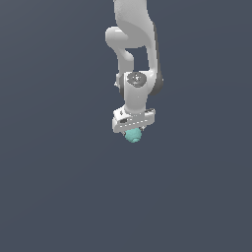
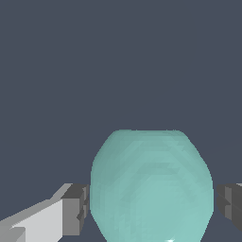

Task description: Pick up the object and move it to a goal position.

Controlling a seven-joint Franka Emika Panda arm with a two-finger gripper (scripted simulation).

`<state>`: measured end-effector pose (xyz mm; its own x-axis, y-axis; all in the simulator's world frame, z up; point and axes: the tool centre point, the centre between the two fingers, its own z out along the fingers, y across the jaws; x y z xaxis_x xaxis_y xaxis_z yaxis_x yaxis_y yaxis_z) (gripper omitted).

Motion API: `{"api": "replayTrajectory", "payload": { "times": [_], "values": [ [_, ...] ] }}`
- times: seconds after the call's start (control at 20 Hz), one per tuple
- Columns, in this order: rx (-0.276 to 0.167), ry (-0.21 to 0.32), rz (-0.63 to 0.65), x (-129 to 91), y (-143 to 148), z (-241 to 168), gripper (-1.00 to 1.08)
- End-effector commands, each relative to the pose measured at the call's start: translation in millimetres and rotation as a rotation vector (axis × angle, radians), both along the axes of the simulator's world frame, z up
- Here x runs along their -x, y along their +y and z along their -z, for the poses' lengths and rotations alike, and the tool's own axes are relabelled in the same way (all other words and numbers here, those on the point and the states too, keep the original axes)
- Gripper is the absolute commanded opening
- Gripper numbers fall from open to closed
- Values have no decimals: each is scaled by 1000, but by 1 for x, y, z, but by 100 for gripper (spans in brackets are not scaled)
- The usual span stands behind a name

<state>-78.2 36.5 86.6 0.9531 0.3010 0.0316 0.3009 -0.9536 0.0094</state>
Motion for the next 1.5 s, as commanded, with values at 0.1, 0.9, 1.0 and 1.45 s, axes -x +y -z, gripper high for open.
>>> {"api": "replayTrajectory", "payload": {
  "times": [0.1,0.9,1.0,1.45],
  "values": [
    [0,2,0,4,6,-28,-100],
    [0,17,0,27,40,-180,-100],
    [0,19,1,30,45,-199,-100],
    [1,27,2,38,63,-281,-100]
  ]
}}
